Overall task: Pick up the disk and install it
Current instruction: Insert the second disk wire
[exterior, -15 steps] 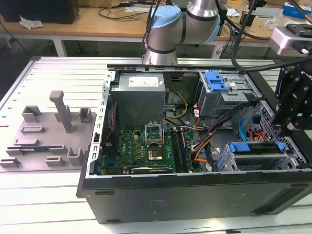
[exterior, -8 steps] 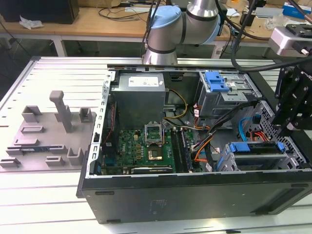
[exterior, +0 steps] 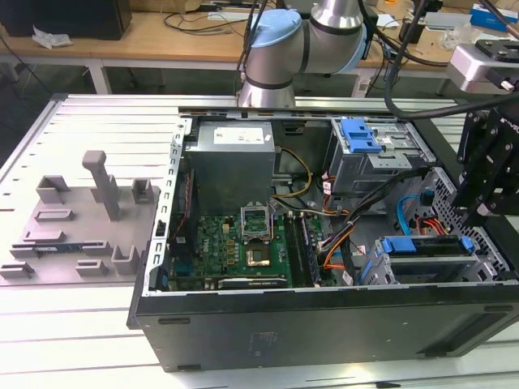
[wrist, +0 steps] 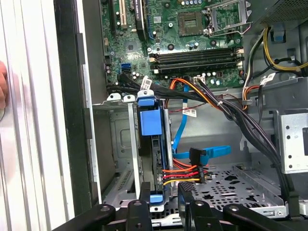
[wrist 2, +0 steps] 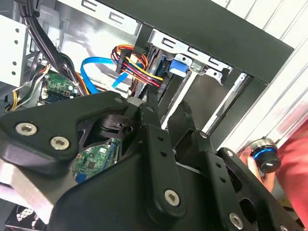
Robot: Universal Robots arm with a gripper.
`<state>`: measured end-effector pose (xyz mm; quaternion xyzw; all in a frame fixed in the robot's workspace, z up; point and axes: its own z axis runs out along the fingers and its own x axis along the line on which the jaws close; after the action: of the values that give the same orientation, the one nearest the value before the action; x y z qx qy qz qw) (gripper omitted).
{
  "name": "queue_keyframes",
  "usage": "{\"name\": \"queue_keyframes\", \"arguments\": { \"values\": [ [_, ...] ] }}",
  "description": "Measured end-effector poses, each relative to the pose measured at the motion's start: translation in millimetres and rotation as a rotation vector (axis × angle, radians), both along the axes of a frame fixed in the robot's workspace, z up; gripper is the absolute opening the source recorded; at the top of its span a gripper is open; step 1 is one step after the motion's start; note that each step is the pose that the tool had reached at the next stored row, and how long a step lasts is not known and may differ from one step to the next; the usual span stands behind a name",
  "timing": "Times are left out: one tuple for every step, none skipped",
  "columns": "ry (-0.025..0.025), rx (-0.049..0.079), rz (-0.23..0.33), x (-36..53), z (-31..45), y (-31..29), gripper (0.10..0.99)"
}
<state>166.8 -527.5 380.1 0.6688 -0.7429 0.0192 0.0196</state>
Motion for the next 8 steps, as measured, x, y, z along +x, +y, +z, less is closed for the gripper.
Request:
{"name": "queue_keyframes", "arguments": {
  "values": [
    [0.0,0.0,0.0,0.0,0.0,0.0,0.361],
    [0.0,0.0,0.0,0.0,0.0,0.1,0.361],
    [0.0,0.0,0.0,0.0,0.0,0.1,0.361],
    [0.0,0.0,0.0,0.0,0.0,0.1,0.361],
    [0.0,0.0,0.0,0.0,0.0,0.1,0.361],
    [0.0,0.0,0.0,0.0,0.0,0.1,0.361],
    [0.0,-0.02,0.0,0.0,0.1,10.9,0.361],
    [0.0,-0.043,0.0,0.0,0.0,20.3,0.361]
  ]
}}
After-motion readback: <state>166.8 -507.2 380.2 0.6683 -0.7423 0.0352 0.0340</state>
